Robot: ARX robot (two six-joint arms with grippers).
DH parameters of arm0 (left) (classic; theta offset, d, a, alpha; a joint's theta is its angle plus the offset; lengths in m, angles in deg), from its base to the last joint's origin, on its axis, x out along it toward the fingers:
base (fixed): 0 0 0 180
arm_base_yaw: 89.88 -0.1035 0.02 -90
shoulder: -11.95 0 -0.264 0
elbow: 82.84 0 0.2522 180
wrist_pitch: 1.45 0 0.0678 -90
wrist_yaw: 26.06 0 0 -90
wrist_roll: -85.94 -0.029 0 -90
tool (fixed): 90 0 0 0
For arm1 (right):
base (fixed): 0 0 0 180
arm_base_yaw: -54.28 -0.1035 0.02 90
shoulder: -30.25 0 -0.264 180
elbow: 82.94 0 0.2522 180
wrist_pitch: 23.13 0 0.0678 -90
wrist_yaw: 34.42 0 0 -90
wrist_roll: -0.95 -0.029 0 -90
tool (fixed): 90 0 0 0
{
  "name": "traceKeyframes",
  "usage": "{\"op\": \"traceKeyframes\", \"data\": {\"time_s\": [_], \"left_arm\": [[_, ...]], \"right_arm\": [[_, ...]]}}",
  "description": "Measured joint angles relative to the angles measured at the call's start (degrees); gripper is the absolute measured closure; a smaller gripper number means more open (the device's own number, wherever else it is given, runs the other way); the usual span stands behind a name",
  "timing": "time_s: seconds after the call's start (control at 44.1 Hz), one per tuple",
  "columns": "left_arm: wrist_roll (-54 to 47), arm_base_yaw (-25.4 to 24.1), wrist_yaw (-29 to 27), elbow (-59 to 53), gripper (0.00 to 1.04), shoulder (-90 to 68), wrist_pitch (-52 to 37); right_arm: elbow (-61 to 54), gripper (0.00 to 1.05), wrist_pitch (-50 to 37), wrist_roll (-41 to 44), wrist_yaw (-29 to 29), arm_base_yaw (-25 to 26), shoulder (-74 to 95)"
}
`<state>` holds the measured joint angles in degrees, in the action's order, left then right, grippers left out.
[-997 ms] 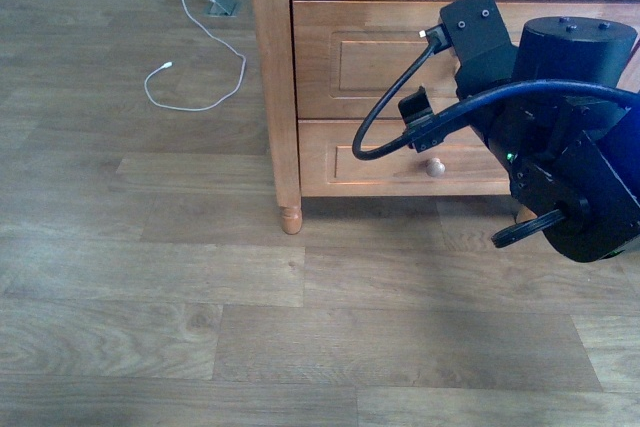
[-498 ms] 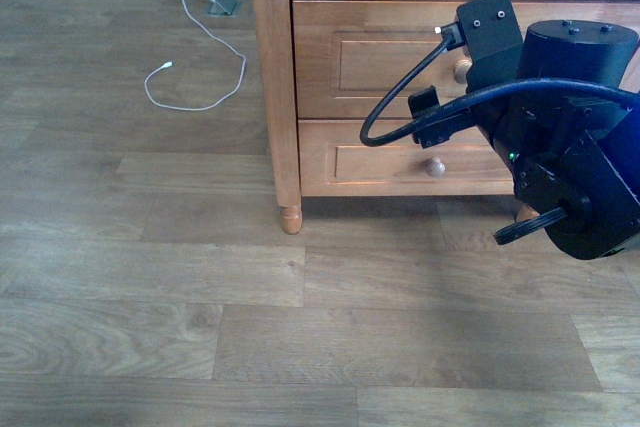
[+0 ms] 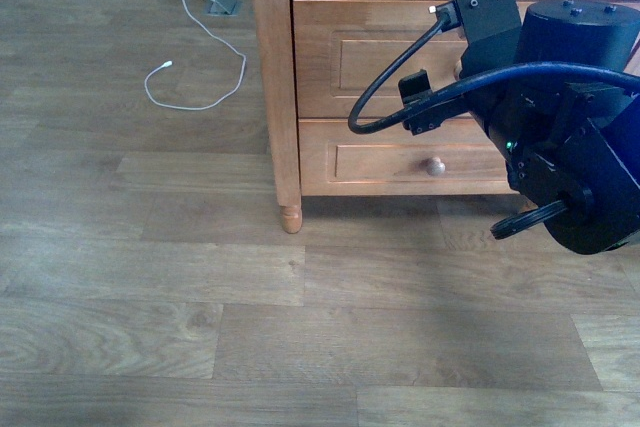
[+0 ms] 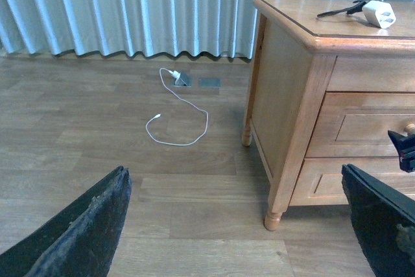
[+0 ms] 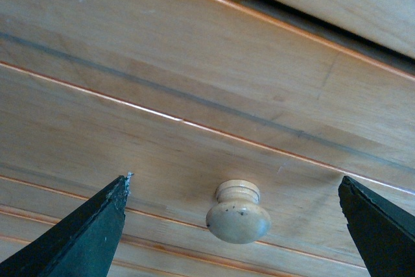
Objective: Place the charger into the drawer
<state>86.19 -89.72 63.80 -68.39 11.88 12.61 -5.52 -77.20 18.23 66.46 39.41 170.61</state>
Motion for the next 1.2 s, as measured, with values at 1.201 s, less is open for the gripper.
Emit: {"op": "traceKeyframes", "data": {"time_s": [1.201], "left_arm": [[0.0, 0.0, 0.0, 0.0, 0.06, 0.0, 0.0]], "right_arm": [[1.22, 0.22, 0.72, 0.48, 1.2, 0.11, 1.75]]}}
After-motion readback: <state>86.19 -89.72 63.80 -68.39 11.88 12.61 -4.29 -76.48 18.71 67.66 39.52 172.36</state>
